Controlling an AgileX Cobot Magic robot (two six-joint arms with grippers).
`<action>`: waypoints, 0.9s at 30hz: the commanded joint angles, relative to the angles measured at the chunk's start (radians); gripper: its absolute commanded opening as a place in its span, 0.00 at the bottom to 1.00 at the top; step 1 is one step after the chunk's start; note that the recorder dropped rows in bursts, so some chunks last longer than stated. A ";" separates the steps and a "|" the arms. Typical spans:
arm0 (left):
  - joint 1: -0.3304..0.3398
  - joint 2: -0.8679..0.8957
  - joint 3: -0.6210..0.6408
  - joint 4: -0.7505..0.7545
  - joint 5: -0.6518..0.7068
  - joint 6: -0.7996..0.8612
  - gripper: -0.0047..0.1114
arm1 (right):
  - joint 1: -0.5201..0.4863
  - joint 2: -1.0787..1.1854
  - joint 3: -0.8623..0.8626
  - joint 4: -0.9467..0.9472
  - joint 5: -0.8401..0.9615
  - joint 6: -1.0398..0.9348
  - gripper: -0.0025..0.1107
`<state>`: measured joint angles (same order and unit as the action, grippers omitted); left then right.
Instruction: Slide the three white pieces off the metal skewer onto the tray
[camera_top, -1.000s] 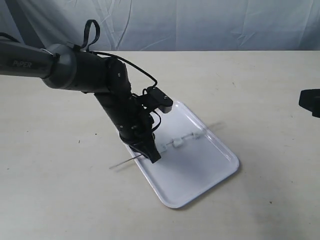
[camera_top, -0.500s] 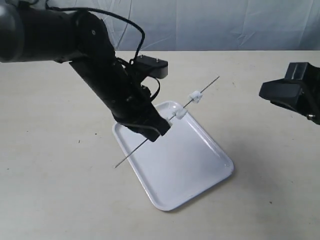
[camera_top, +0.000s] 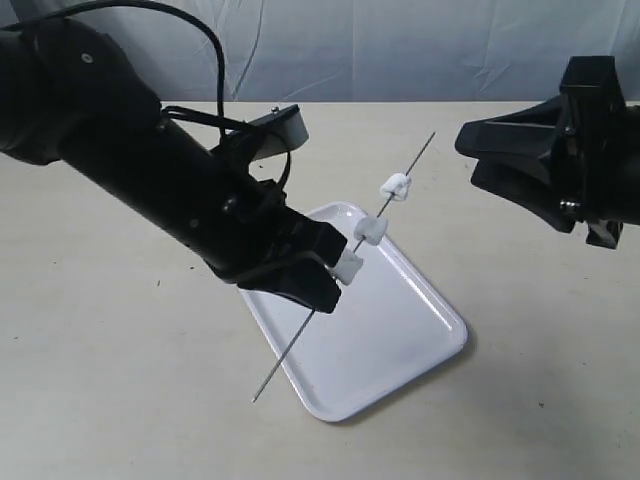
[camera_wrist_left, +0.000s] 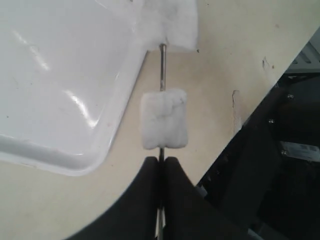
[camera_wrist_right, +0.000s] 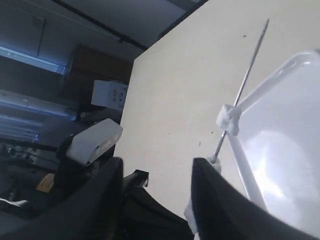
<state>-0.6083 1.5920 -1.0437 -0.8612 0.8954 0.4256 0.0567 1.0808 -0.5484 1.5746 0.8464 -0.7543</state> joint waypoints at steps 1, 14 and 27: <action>-0.001 -0.059 0.047 -0.051 -0.033 0.000 0.04 | 0.003 0.068 -0.005 0.003 0.053 -0.019 0.38; -0.001 -0.097 0.049 -0.177 -0.026 0.046 0.04 | 0.003 0.187 -0.005 0.140 0.093 -0.202 0.27; -0.001 -0.097 0.049 -0.205 0.025 0.047 0.04 | 0.003 0.291 -0.013 0.170 0.201 -0.313 0.35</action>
<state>-0.6083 1.5051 -0.9977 -1.0465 0.9140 0.4670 0.0567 1.3615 -0.5493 1.7316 1.0236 -1.0394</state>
